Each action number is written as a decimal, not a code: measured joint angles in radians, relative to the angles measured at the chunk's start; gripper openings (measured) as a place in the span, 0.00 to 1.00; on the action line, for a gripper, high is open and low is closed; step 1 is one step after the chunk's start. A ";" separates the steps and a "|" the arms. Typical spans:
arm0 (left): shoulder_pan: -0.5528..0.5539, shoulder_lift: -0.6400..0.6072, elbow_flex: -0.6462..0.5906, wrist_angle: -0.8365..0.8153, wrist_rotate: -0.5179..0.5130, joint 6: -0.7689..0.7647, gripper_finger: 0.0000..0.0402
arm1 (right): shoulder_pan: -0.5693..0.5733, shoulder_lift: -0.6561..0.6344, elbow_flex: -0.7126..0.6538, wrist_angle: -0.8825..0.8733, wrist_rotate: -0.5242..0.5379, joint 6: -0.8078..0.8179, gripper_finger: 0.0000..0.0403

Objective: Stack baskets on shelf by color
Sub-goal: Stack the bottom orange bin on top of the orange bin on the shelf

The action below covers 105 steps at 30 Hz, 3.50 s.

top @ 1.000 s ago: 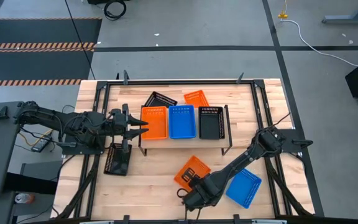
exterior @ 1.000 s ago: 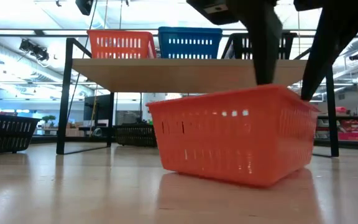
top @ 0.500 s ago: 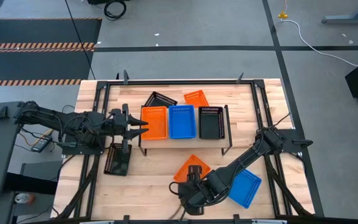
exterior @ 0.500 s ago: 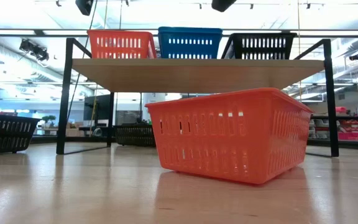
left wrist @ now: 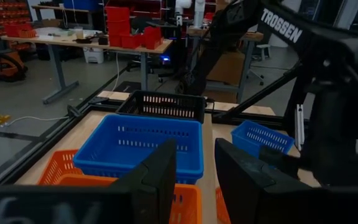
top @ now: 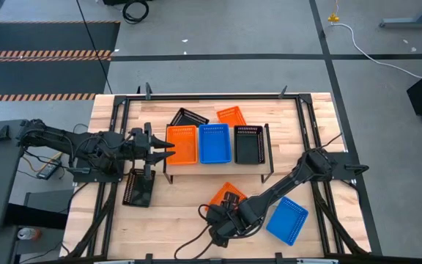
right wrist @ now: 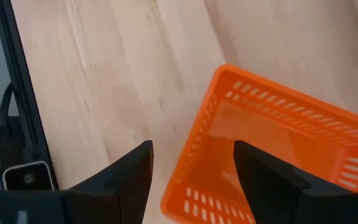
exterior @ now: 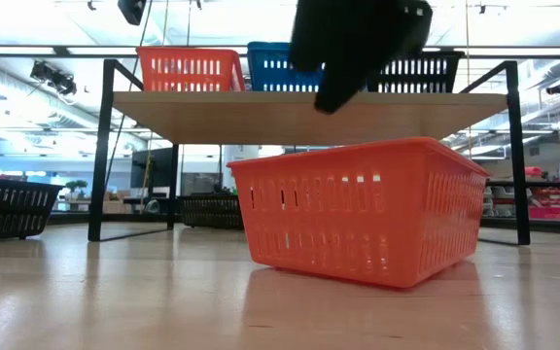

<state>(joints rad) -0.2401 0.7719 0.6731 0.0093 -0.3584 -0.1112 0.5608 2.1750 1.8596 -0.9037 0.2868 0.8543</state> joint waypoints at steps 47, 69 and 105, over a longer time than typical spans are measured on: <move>0.000 0.000 0.000 0.000 0.000 -0.001 0.29 | 0.008 0.000 -0.185 0.238 0.001 -0.495 0.22; -0.316 0.255 0.042 0.486 0.073 0.168 0.29 | 0.070 -0.151 -0.042 0.066 0.080 -0.589 0.43; -0.264 1.157 0.763 -0.648 0.172 -0.199 0.50 | 0.380 -0.378 -0.212 -0.557 0.149 0.252 0.49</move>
<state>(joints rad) -0.5039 1.9294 1.4361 -0.6389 -0.1866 -0.3100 0.9409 1.7973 1.6474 -1.4610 0.4361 1.1068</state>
